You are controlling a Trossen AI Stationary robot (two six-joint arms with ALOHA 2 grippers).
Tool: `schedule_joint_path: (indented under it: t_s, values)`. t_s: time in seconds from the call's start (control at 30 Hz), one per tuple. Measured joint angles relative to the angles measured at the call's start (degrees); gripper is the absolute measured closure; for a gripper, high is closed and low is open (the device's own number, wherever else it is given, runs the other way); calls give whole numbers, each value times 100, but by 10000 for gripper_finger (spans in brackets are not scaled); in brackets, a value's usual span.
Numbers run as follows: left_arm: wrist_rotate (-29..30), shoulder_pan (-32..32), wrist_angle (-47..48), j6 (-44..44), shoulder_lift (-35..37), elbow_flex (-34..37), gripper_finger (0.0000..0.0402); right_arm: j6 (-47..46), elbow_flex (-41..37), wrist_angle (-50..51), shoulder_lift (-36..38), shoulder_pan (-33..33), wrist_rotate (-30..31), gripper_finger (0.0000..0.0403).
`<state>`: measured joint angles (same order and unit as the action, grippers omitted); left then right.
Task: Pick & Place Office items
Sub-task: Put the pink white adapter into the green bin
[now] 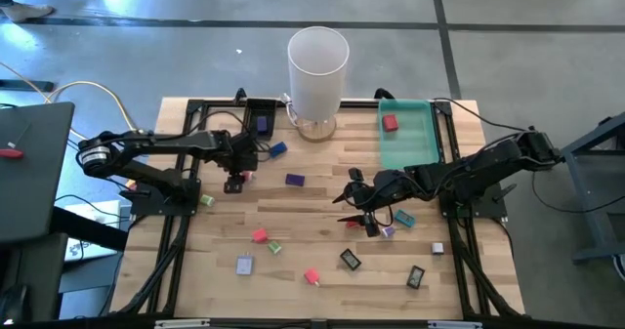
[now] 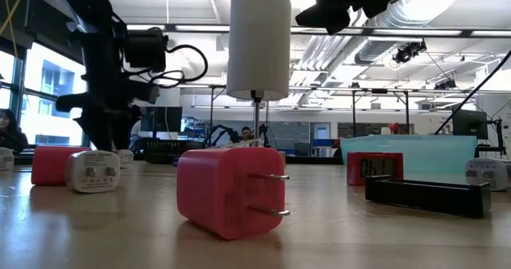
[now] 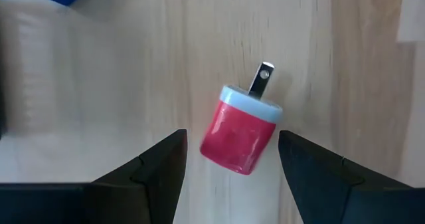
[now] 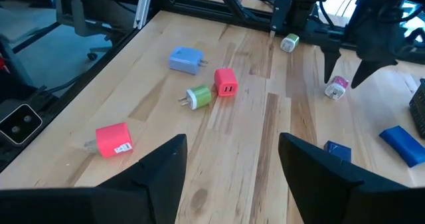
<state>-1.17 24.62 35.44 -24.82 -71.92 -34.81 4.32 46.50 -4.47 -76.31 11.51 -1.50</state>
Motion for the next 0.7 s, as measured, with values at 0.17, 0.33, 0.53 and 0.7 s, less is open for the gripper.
schedule_joint_path:
  t_s: [0.17,0.33,0.53,0.7]
  values:
    - [6,0,-241,-238,0,253,172,2,0,0,0,0,0,176]
    - [152,-4,-513,-236,9,398,172,2,0,0,0,0,0,176]
    - [237,-54,-596,-339,9,400,172,2,0,0,0,0,0,176]
    - [417,-258,-702,-376,4,403,172,2,0,0,0,0,0,176]
